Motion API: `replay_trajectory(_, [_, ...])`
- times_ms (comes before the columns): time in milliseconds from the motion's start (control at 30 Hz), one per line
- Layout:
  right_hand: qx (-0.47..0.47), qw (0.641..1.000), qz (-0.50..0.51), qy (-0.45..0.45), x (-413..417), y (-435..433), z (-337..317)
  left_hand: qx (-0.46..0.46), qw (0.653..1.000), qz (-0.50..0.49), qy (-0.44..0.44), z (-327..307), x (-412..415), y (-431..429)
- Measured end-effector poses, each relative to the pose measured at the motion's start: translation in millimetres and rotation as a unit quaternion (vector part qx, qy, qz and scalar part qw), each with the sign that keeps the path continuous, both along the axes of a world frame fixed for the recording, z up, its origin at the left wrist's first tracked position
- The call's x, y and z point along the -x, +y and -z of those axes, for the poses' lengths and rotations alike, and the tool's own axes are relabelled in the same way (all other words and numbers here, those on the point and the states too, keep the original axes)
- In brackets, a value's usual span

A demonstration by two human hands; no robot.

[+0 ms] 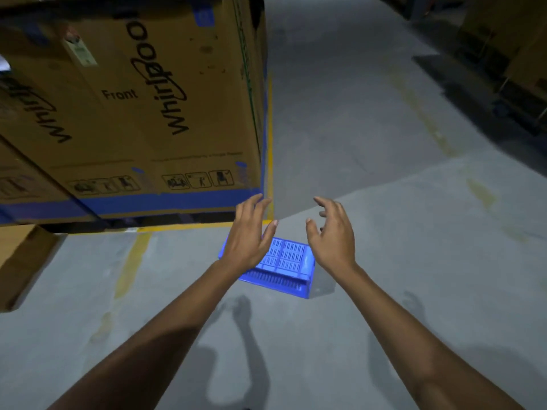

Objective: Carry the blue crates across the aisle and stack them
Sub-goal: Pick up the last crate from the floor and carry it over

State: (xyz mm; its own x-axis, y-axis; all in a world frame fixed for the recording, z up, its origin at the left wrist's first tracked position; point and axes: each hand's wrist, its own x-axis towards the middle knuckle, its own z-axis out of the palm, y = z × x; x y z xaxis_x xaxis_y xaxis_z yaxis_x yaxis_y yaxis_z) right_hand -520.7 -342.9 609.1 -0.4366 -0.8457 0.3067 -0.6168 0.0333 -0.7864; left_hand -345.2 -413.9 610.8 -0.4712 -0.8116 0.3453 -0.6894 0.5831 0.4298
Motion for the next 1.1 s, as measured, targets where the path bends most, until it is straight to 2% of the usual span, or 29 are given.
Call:
replay_trajectory(100, [-0.015, 0.999, -0.005, 0.029, 2, -33, 43, -0.011, 1.000, 0.008, 0.011, 53, -5, -35])
replay_trajectory(167, [-0.027, 0.998, -0.010, 0.051, 5, -56, 94, -0.010, 1.000, 0.020, 0.007, 106, -11, -64])
replay_trajectory(267, [-0.057, 0.993, -0.029, 0.103, 5, -89, 201, -0.002, 0.999, 0.032, -0.008, 210, -21, -105])
replay_trajectory(467, [-0.222, 0.958, -0.083, 0.164, -15, -146, 465, -0.044, 0.998, 0.032, -0.043, 459, -26, -148])
replay_trajectory(567, [-0.217, 0.944, -0.111, 0.220, -16, -187, 554, -0.049, 0.994, 0.060, -0.072, 556, -24, -169])
replay_trajectory(633, [-0.224, 0.918, -0.145, 0.294, -14, -214, 594, -0.053, 0.991, 0.093, -0.085, 602, -25, -192])
replay_trajectory(733, [-0.276, 0.855, -0.194, 0.393, -8, -240, 638, -0.037, 0.969, 0.126, -0.208, 646, -24, -226])
replay_trajectory(800, [-0.295, 0.833, -0.191, 0.426, -6, -247, 659, -0.028, 0.946, 0.114, -0.303, 664, -21, -241])
replay_trajectory(833, [-0.287, 0.830, -0.179, 0.443, -7, -247, 665, -0.037, 0.940, 0.104, -0.321, 670, -20, -245])
replay_trajectory(933, [-0.247, 0.837, -0.150, 0.465, -9, -244, 671, -0.069, 0.952, 0.090, -0.285, 677, -16, -246])
replay_trajectory(1033, [-0.250, 0.845, -0.149, 0.448, -11, -242, 665, -0.121, 0.960, 0.092, -0.234, 669, -17, -244])
replay_trajectory(1100, [-0.252, 0.849, -0.147, 0.440, -13, -242, 662, -0.117, 0.967, 0.086, -0.208, 667, -20, -245])
